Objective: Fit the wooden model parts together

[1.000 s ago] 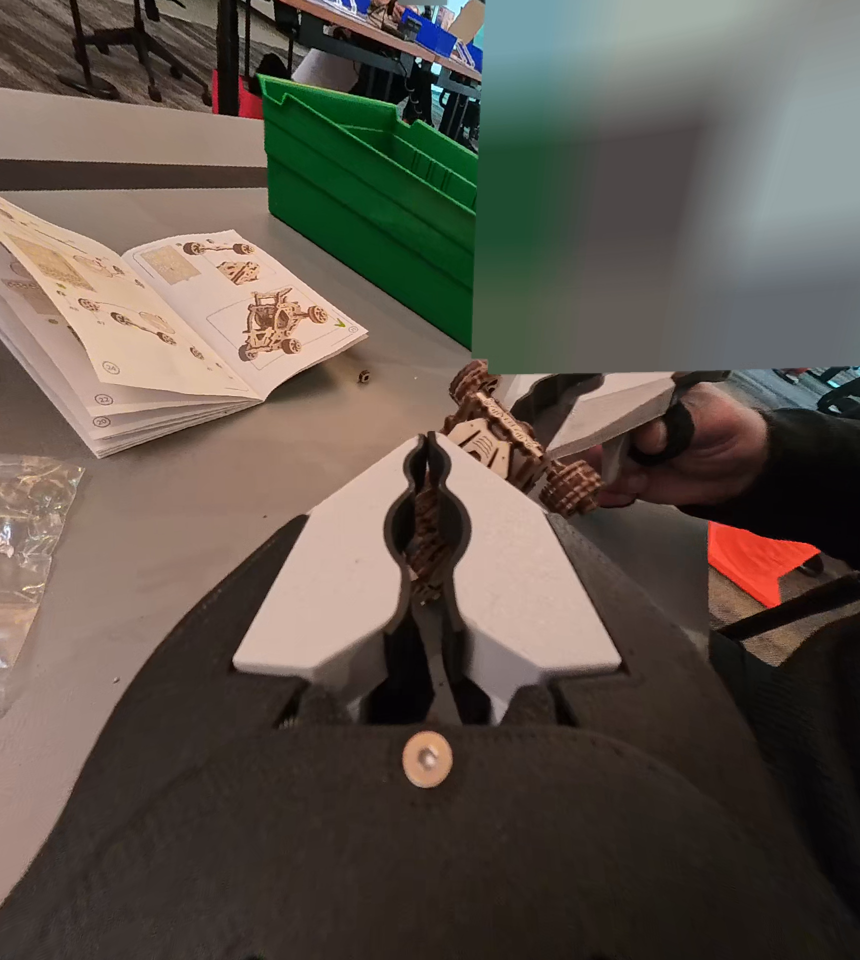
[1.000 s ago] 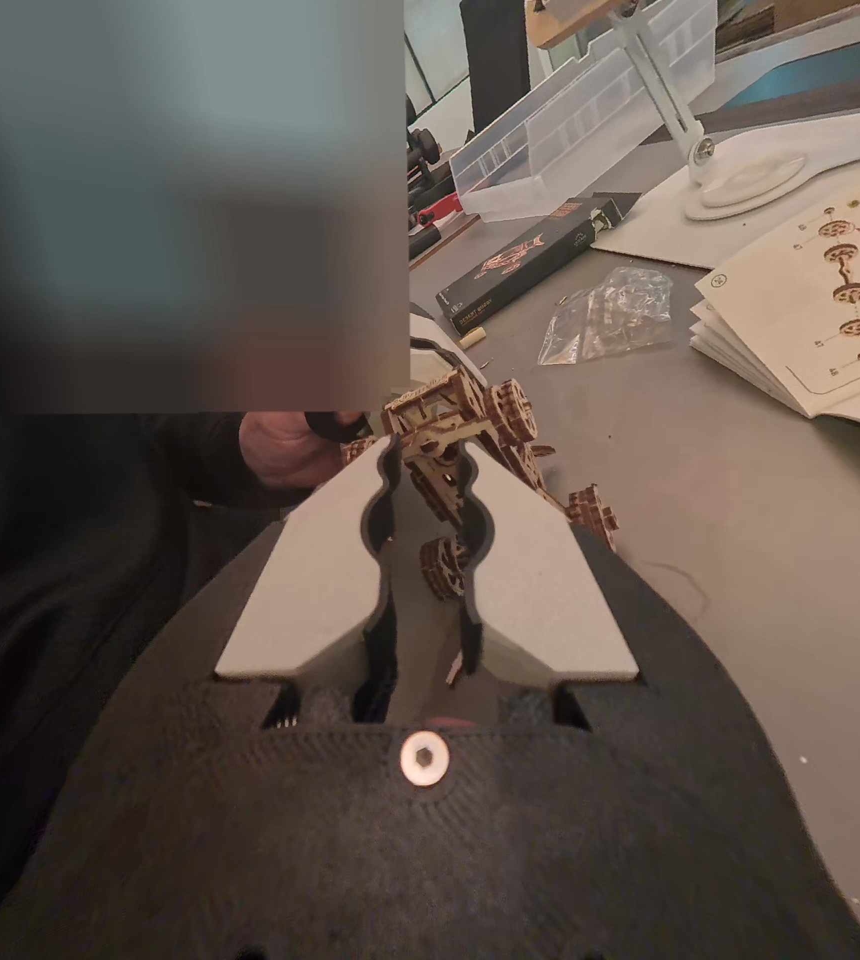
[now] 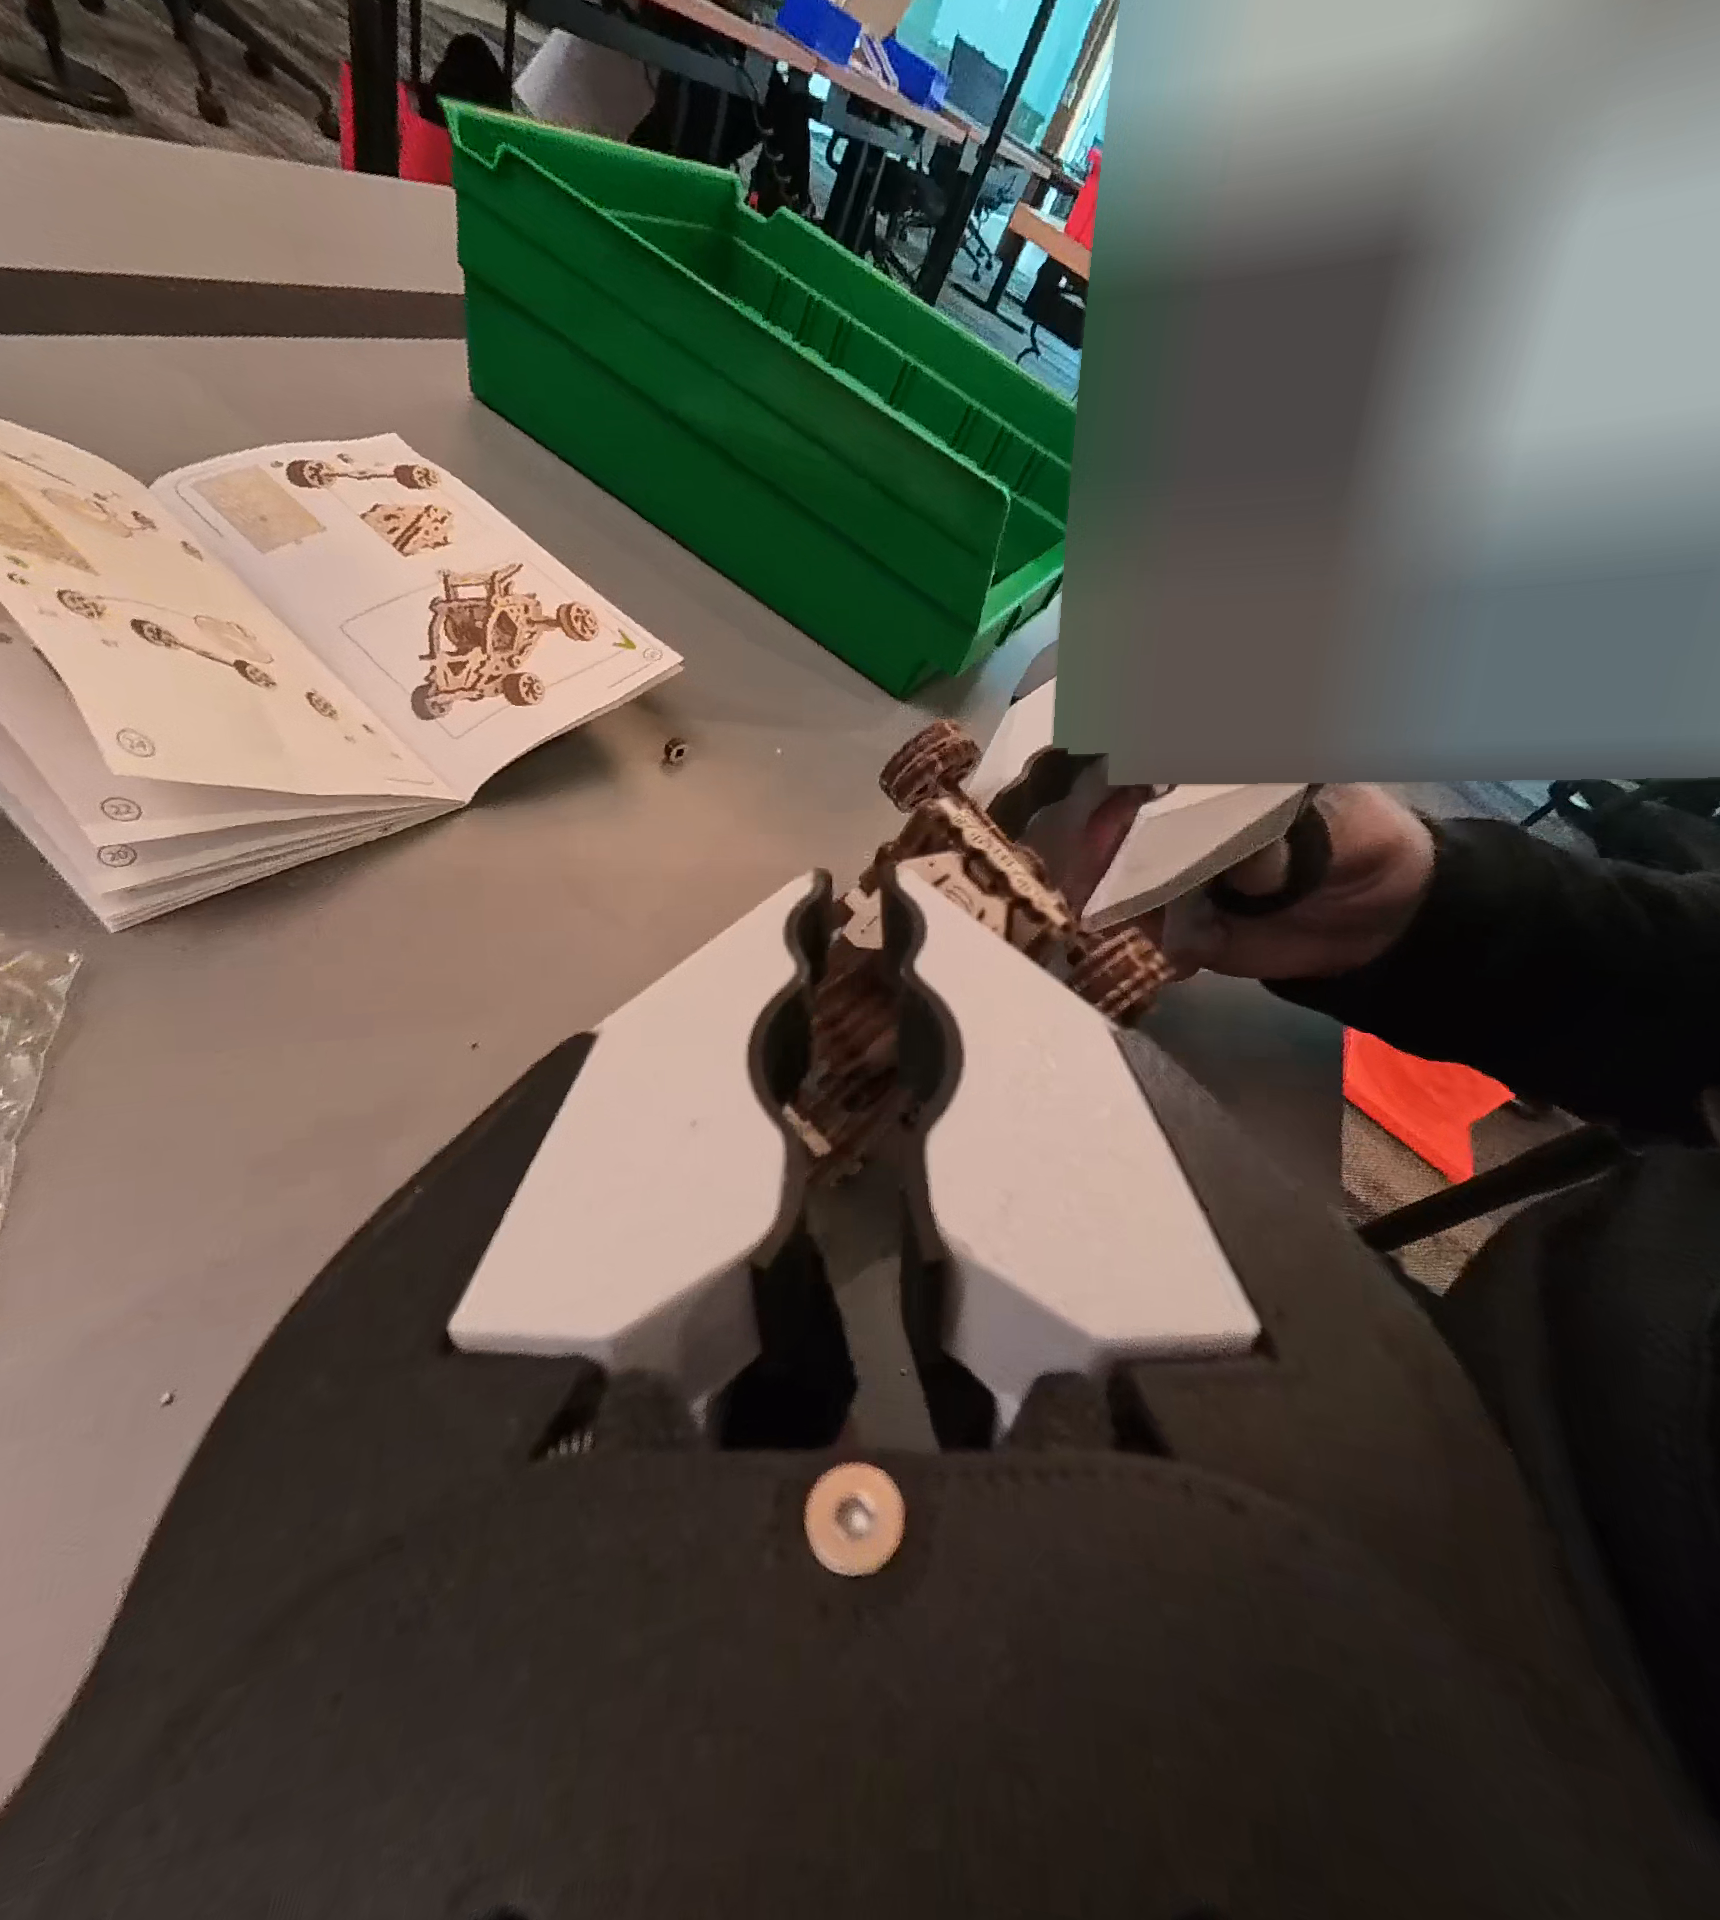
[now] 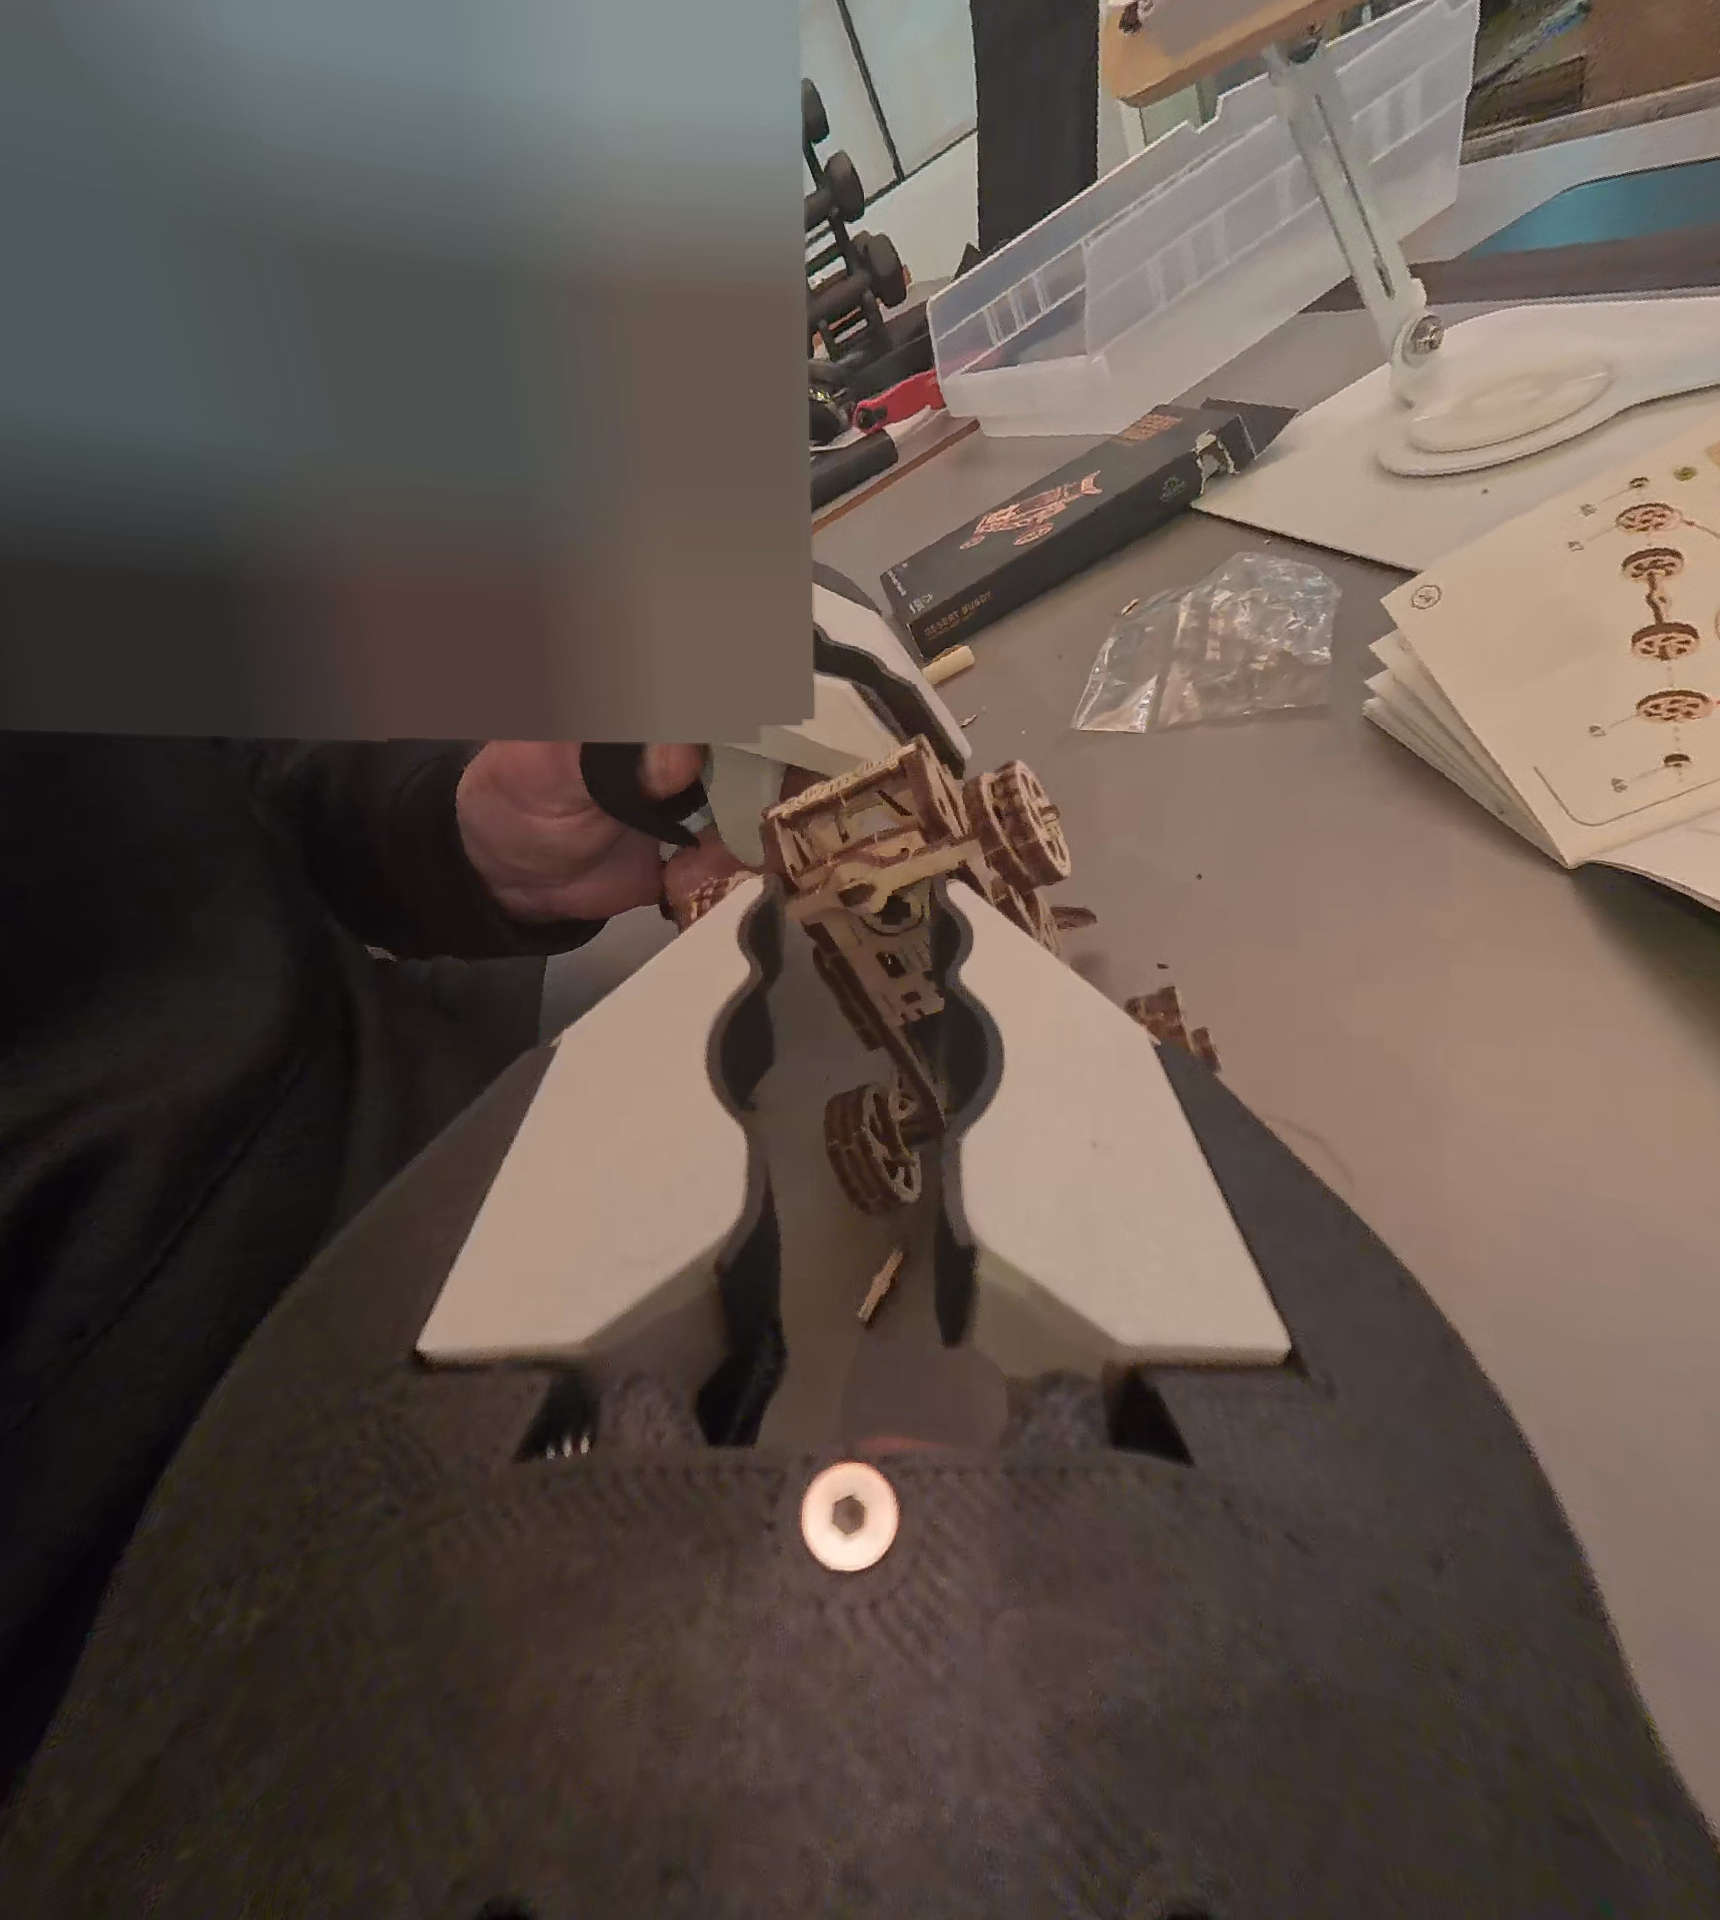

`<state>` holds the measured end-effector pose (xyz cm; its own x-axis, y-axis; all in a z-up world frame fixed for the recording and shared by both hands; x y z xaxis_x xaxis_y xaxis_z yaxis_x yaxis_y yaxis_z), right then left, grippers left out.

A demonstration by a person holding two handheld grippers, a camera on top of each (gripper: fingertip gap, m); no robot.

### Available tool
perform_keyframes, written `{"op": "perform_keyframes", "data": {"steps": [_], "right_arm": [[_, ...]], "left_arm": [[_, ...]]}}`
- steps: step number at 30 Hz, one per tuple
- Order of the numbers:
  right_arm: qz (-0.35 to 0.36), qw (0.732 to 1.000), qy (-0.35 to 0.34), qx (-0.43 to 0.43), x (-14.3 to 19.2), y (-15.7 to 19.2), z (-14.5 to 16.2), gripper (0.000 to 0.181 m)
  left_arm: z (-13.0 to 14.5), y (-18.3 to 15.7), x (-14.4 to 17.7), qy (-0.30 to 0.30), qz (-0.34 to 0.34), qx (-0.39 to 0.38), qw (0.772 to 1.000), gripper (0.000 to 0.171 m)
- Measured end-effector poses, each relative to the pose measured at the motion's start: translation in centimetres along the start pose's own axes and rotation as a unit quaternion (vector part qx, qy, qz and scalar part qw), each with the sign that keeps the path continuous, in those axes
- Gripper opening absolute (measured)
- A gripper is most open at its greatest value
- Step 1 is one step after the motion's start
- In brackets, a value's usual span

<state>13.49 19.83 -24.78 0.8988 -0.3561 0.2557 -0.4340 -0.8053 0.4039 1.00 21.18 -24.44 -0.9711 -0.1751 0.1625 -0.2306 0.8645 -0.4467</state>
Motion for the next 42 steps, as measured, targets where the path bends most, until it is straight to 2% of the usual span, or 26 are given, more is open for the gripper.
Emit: {"op": "perform_keyframes", "data": {"steps": [4, 6, 8, 12, 16, 19, 21, 27, 33, 35, 36, 39, 42], "right_arm": [[0.002, 1.0, 0.004, -0.011, -0.2, -0.2, -0.2, 0.024], [0.011, 1.0, 0.004, -0.009, -0.6, 0.0, -0.2, 0.025], [0.022, 1.0, -0.001, -0.014, -1.1, 0.1, -0.4, 0.027], [0.039, 0.999, -0.012, -0.005, -1.9, 0.6, -0.4, 0.024], [0.026, 1.0, 0.005, 0.011, -3.3, 1.9, -0.2, 0.035], [0.027, 0.999, 0.004, 0.035, -3.6, 2.3, -0.3, 0.039], [0.023, 0.999, 0.007, 0.038, -3.4, 2.4, -0.2, 0.041], [0.006, 0.997, 0.037, 0.07, -2.1, 2.3, 0.8, 0.048], [-0.049, 0.988, 0.035, 0.142, -1.7, 2.6, 0.1, 0.05], [-0.065, 0.983, 0.041, 0.164, -2.3, 2.7, 0.3, 0.047], [-0.075, 0.983, 0.035, 0.167, -2.5, 2.8, 0.3, 0.045], [-0.087, 0.981, 0.037, 0.167, -2.9, 2.7, 0.4, 0.038], [-0.096, 0.981, 0.038, 0.167, -3.0, 2.7, 0.7, 0.034]], "left_arm": [[-1.0, -0.5, 0.8, -0.014, 0.016, 0.021, 1.0, 0.033], [-0.9, -0.8, 0.8, 0.013, 0.009, 0.027, 1.0, 0.049], [-0.3, -0.9, 0.4, 0.055, -0.004, 0.048, 0.997, 0.054], [-0.8, -1.0, 0.8, 0.08, -0.021, 0.069, 0.994, 0.054], [-0.2, -0.7, 1.6, 0.103, -0.022, 0.11, 0.988, 0.045], [0.1, -0.7, 2.3, 0.09, -0.016, 0.135, 0.987, 0.045], [0.1, -0.7, 2.7, 0.094, -0.012, 0.126, 0.988, 0.044], [-0.1, -1.0, 3.1, 0.184, 0.049, 0.084, 0.978, 0.043], [-0.4, -1.9, 2.4, 0.294, 0.143, 0.017, 0.945, 0.042], [-0.3, -2.6, 1.9, 0.333, 0.159, -0.002, 0.93, 0.045], [-0.4, -3.0, 1.7, 0.336, 0.162, -0.004, 0.928, 0.056], [-0.4, -4.1, 1.6, 0.347, 0.107, -0.011, 0.932, 0.07], [-0.1, -5.1, 1.5, 0.34, 0.031, -0.008, 0.94, 0.074]]}}
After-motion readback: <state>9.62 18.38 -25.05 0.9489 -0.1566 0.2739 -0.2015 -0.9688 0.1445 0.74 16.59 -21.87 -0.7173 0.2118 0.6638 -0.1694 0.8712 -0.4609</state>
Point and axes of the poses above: each gripper's, where its closed fingertips meet, x back along the fingers, z out of its underside, y = z × x across the jaws, the point moved 6 cm from there along x, back along the fingers, and after that the axes turned 13 degrees about z, right-handed, at the moved point
